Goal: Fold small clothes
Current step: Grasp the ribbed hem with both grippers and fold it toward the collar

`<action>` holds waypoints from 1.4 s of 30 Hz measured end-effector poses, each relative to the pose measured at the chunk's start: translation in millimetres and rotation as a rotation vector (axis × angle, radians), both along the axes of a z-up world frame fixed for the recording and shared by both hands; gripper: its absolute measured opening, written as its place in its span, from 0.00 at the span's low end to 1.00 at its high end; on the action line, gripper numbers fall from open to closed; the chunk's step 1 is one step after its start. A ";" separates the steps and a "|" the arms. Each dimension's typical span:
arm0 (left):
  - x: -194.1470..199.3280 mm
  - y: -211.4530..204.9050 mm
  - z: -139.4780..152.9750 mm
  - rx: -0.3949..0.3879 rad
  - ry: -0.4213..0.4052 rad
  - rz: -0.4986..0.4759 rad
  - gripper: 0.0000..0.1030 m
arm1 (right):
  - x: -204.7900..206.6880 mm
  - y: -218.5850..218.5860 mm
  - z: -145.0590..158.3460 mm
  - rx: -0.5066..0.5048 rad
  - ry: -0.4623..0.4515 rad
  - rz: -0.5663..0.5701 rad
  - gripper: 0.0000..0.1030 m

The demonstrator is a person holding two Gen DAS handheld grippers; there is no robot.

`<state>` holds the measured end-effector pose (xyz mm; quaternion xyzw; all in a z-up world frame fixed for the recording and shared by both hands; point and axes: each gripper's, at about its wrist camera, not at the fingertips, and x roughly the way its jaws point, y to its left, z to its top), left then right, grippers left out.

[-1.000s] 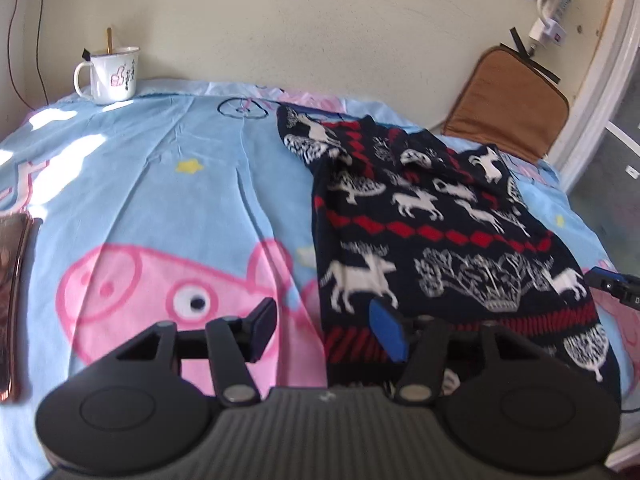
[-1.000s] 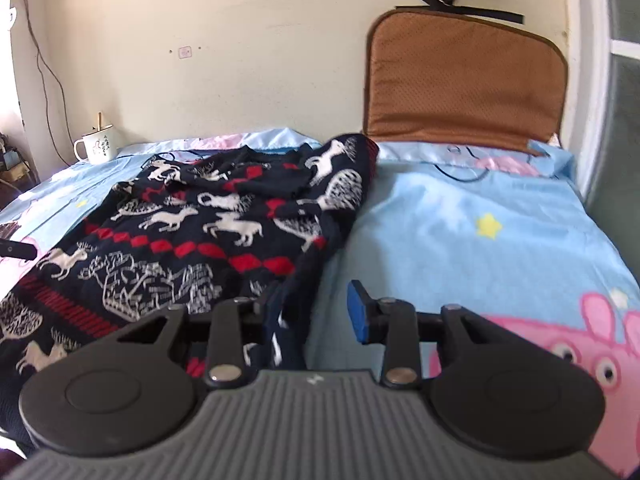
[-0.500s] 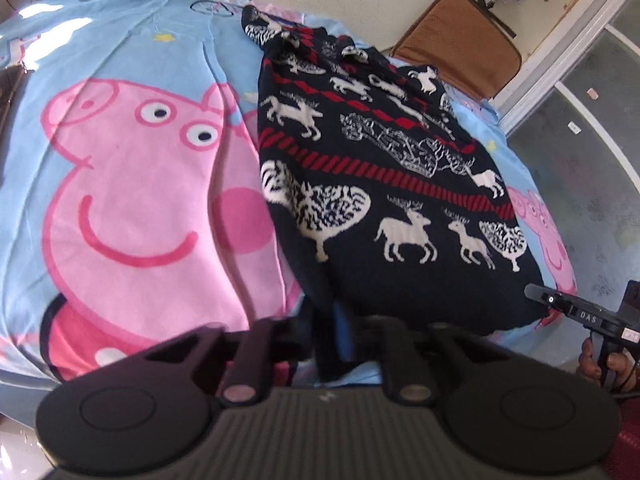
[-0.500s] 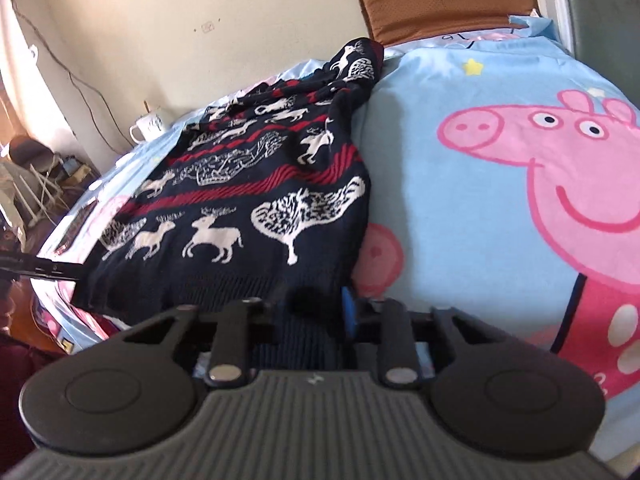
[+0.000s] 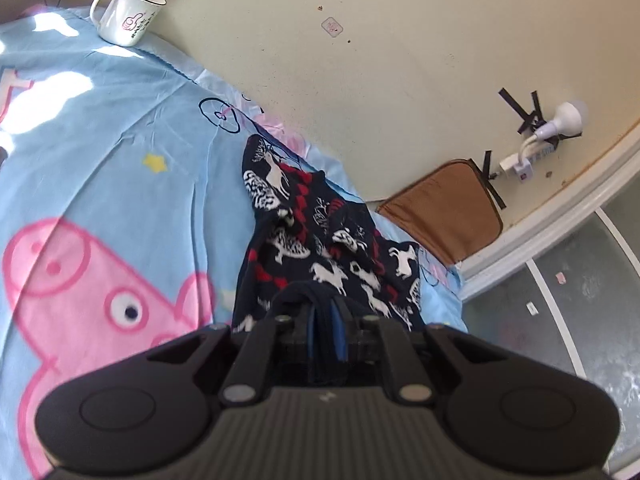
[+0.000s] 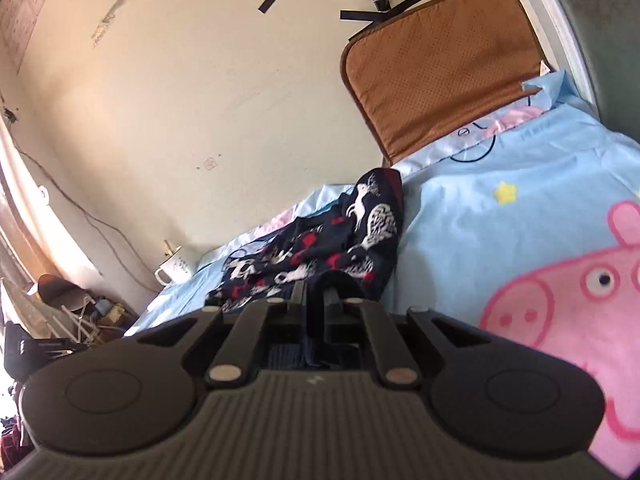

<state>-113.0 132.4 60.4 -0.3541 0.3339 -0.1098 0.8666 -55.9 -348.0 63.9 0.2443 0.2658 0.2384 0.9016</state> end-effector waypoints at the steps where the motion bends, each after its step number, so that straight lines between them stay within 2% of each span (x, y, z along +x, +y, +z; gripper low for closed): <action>1: 19.2 -1.2 -1.3 0.021 0.014 0.001 0.09 | 18.9 4.1 -1.2 -0.013 0.016 -0.001 0.10; 3: 59.4 -5.1 -10.3 0.095 0.055 0.027 0.13 | 57.3 16.7 -9.2 -0.064 0.049 -0.027 0.10; 6: 103.5 -5.6 -35.6 0.173 0.173 0.106 0.40 | 104.6 31.9 -32.6 -0.169 0.094 -0.095 0.17; 7: 105.6 -3.3 -41.5 0.159 0.194 0.116 0.44 | 112.9 30.7 -39.0 -0.200 0.113 -0.127 0.29; 8: 101.3 -0.1 -45.4 0.122 0.178 0.107 0.46 | 114.2 28.2 -41.3 -0.205 0.121 -0.151 0.39; 9: 94.7 3.4 -46.9 0.099 0.154 0.089 0.50 | 108.4 21.2 -40.9 -0.174 0.102 -0.158 0.41; 12: 70.4 7.8 -43.3 0.115 0.101 0.083 0.56 | 78.7 14.3 -29.9 -0.143 0.021 -0.119 0.42; 15: 55.1 2.1 -33.1 0.167 0.076 0.046 0.66 | 58.4 31.9 -19.5 -0.161 -0.043 0.007 0.41; 17: 45.3 -4.9 -27.1 0.202 0.049 0.020 0.72 | 48.4 49.3 -14.6 -0.192 -0.052 0.087 0.41; 19: 35.8 -10.2 -23.4 0.218 0.026 -0.003 0.76 | 42.8 60.6 -13.8 -0.176 -0.047 0.162 0.41; 21: 32.9 -15.8 -23.8 0.230 0.031 -0.020 0.75 | 40.4 72.7 -13.4 -0.190 -0.040 0.235 0.40; 23: 36.3 -23.1 -25.9 0.251 0.045 -0.044 0.74 | 50.1 93.9 -16.6 -0.236 0.008 0.289 0.40; 27: 47.1 -37.8 -33.0 0.312 0.097 -0.029 0.74 | 100.6 131.9 -38.6 -0.261 0.133 0.348 0.38; 29: 47.1 -40.2 -33.6 0.317 0.104 -0.020 0.75 | 125.4 143.7 -37.9 -0.262 0.102 0.308 0.37; 31: 42.7 -40.5 -30.9 0.326 0.098 -0.013 0.75 | 146.4 143.6 -28.5 -0.262 0.003 0.177 0.38; 33: 34.4 -38.0 -26.9 0.336 0.084 -0.002 0.76 | 158.7 130.8 -17.7 -0.183 0.005 0.106 0.40; 35: 28.3 -33.0 -26.3 0.338 0.086 0.006 0.77 | 152.8 114.9 -5.2 -0.115 -0.016 0.125 0.39; 37: 26.3 -27.4 -28.8 0.324 0.105 0.009 0.78 | 126.6 98.8 5.3 -0.178 -0.089 0.095 0.41; 39: 28.5 -24.0 -34.1 0.276 0.128 -0.009 0.78 | 97.8 78.5 6.7 -0.219 -0.133 0.028 0.48; 41: 33.2 -26.0 -40.0 0.230 0.142 -0.041 0.77 | 72.7 48.4 0.1 -0.209 -0.102 -0.038 0.59; 42: 36.2 -28.7 -42.2 0.224 0.149 -0.052 0.74 | 61.9 34.7 -5.5 -0.200 -0.072 -0.069 0.61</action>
